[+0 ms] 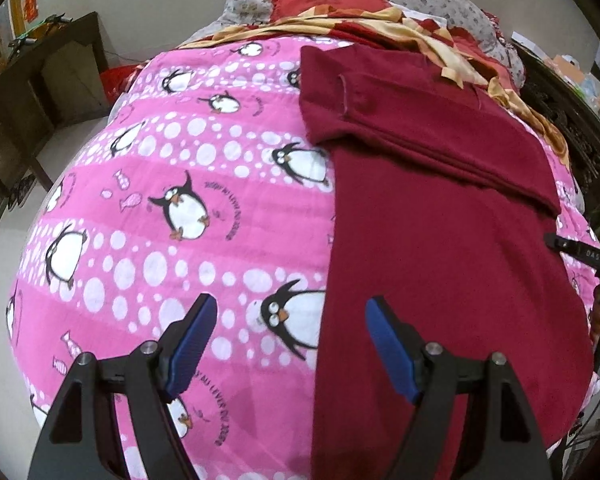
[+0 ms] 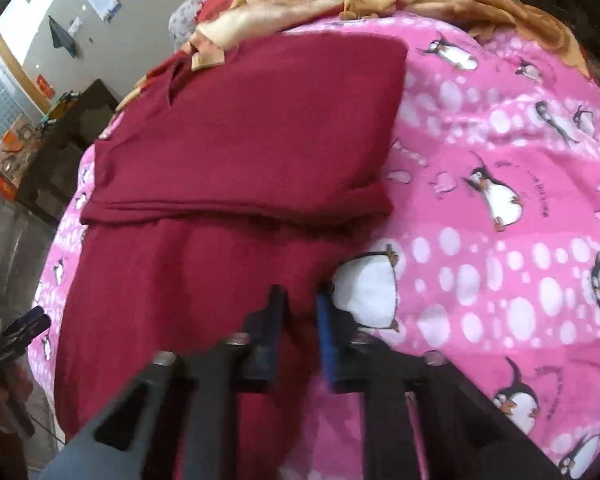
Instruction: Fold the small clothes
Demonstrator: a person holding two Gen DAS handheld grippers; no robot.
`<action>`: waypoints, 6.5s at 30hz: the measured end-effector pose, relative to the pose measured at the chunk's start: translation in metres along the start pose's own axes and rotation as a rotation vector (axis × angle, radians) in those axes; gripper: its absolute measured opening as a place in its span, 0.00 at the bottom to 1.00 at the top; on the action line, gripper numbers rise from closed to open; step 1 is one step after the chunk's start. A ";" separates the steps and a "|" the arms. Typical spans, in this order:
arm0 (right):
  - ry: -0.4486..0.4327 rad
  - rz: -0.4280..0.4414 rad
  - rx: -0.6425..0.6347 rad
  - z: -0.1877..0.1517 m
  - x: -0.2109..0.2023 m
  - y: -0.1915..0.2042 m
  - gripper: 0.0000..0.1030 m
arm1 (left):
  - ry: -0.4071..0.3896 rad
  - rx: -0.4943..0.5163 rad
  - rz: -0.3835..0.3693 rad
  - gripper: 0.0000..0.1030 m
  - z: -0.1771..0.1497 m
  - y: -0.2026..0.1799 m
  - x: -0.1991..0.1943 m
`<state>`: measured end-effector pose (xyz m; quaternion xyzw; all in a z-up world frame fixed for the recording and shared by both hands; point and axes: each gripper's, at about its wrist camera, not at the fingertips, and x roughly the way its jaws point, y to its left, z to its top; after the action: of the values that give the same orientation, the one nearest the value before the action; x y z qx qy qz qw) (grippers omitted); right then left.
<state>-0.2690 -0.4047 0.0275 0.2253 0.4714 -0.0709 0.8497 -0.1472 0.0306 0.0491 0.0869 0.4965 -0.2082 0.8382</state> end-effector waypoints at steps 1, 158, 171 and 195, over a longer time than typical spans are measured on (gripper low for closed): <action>-0.018 -0.014 -0.033 0.002 -0.006 0.003 0.32 | 0.003 -0.006 -0.004 0.78 -0.001 0.002 -0.001; -0.150 0.252 0.258 0.150 0.015 -0.041 0.40 | -0.166 -0.102 -0.259 0.26 0.232 -0.060 0.081; -0.252 0.264 0.124 0.152 -0.039 -0.037 0.53 | -0.319 -0.062 -0.183 0.62 0.211 -0.035 0.019; -0.172 0.042 0.195 0.193 0.058 -0.034 0.57 | -0.086 -0.040 -0.086 0.67 0.219 -0.054 0.129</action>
<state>-0.1002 -0.5162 0.0559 0.3097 0.3828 -0.1177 0.8624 0.0576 -0.1292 0.0484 0.0396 0.4673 -0.2377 0.8506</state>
